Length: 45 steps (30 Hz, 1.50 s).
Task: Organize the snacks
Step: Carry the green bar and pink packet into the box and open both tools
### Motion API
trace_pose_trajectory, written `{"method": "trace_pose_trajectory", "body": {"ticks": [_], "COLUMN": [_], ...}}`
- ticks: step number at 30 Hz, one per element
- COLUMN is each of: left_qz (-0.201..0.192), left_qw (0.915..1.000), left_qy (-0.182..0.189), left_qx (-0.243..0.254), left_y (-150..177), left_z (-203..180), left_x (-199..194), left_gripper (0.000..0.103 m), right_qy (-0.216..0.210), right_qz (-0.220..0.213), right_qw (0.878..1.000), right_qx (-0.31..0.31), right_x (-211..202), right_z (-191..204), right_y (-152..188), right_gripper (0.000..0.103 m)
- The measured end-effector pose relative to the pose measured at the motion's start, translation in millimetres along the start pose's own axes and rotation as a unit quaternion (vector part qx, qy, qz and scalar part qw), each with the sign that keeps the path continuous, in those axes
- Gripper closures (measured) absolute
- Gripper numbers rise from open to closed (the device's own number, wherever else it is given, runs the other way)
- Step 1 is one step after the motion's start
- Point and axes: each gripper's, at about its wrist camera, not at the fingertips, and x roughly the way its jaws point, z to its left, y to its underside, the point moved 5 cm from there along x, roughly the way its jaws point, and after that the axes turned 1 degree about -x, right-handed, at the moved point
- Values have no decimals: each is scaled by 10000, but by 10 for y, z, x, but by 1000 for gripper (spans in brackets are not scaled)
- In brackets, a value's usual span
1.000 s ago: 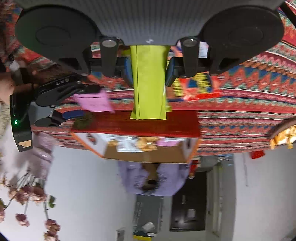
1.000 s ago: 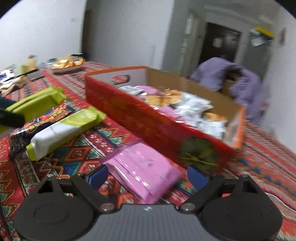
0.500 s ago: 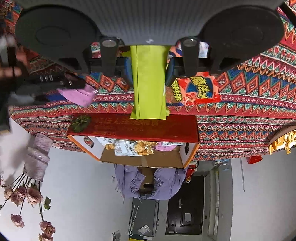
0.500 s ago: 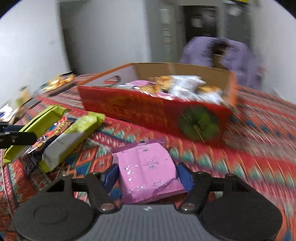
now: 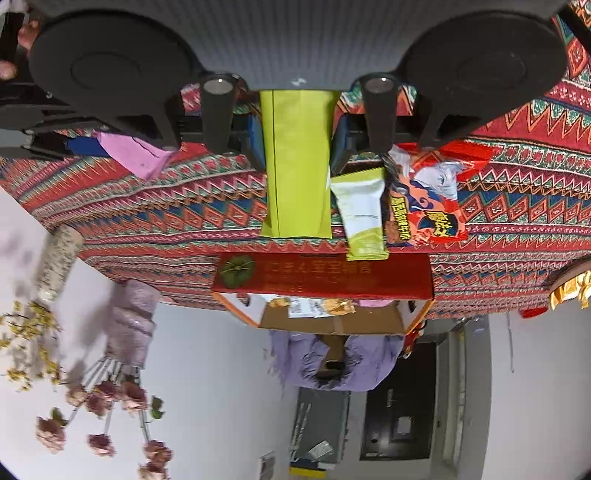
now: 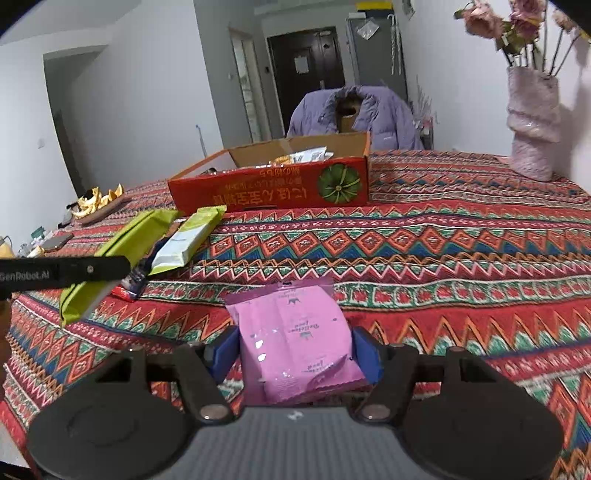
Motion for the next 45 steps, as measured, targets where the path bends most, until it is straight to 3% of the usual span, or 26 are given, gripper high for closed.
{"method": "trace_pose_trajectory", "body": {"ticks": [11,16,20,25,29,34,39,40,42,44,45], "left_qz": [-236,-497,-652,-563,-196,271,511,489,529,486,452], "left_qw": [9996,9977,9966,9966,9978,9953,9947,9947,9945,9953,9956], "left_qy": [-142,-441,-467,-585,-613,-856,-856,-880,-901,-833,-822], "left_qx": [-74,-114,-199,-108,-184,-357,-254,-192,-125,-89,-62], "left_y": [-39,-411,-953,-1664,-2059,-2190,-2203,-2212,-2219,-2230,-2239], "left_z": [76,276,561,889,1103,1355,1500,1507,1512,1500,1494], "left_x": [-211,-98,98,651,1396,2273,2841,2914,3037,3081,3073], "left_gripper": [66,66,66,66,66,65,65,62,42,32,32], "right_qy": [-75,-181,-203,-218,-110,-60,384,450,481,575,666], "right_qz": [-370,-523,-751,-1052,-891,-547,-319,-297,-130,-108,-205], "right_qw": [9993,9984,9970,9942,9958,9979,9987,9985,9986,9980,9973], "right_qx": [-31,102,52,44,171,345,111,94,152,220,217], "right_x": [-176,-50,160,595,1223,1988,2567,2680,2891,3020,3028], "right_z": [162,137,97,4,-153,-327,-480,-515,-597,-667,-689], "right_y": [-102,-487,-997,-1717,-2172,-2387,-2460,-2484,-2551,-2633,-2677], "right_gripper": [38,38,38,38,38,38,38,38,36,37,33]}}
